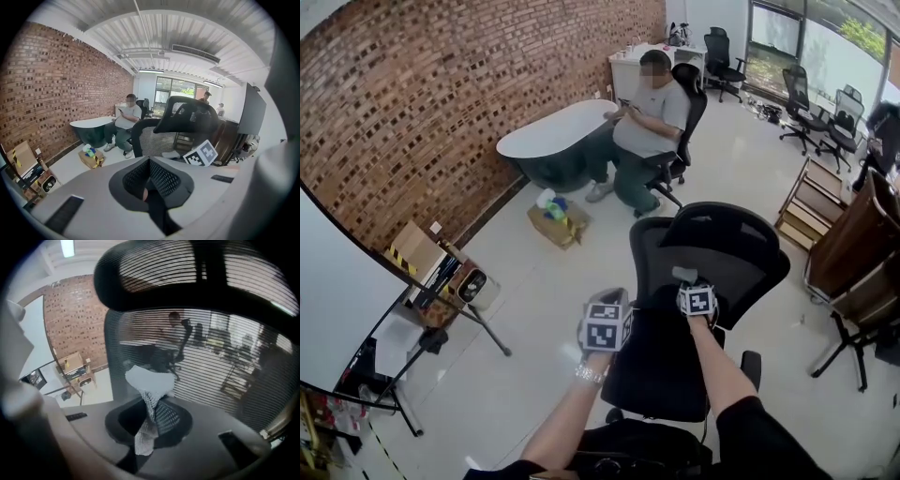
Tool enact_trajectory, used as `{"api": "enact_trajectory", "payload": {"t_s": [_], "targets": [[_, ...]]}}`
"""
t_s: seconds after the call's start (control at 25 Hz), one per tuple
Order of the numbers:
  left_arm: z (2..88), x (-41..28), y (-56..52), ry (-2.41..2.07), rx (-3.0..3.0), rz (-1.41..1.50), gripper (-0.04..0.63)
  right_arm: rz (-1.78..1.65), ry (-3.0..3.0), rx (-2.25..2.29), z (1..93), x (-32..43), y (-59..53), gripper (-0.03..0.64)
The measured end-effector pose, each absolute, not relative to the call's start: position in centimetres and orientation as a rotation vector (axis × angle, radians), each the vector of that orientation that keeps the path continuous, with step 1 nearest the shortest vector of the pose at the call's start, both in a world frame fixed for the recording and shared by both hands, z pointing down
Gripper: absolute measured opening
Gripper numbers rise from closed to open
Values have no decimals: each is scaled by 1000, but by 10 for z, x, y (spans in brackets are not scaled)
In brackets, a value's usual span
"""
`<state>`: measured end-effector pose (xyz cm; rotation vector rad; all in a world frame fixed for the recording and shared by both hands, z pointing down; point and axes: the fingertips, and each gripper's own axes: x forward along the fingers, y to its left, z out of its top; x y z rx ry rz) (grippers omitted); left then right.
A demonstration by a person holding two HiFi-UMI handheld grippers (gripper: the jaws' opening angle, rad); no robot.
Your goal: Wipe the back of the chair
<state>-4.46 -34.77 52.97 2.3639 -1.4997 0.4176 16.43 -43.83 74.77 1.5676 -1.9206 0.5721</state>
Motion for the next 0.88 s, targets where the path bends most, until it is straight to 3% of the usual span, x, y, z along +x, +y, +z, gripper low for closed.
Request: {"api": "enact_trajectory", "payload": {"t_s": [0.28, 0.44, 0.6, 0.88], "targets": [[540, -27, -355, -1460, 2359, 438, 5, 614, -1628, 1822, 740, 361, -382, 28], [542, -11, -354, -1431, 2372, 449, 5, 684, -1619, 1918, 731, 409, -356, 26], [539, 2, -356, -1414, 2390, 447, 5, 664, -1741, 1891, 715, 361, -361, 26], [533, 13, -353, -1406, 2399, 455, 5, 609, -2129, 1474, 715, 142, -390, 28]]}}
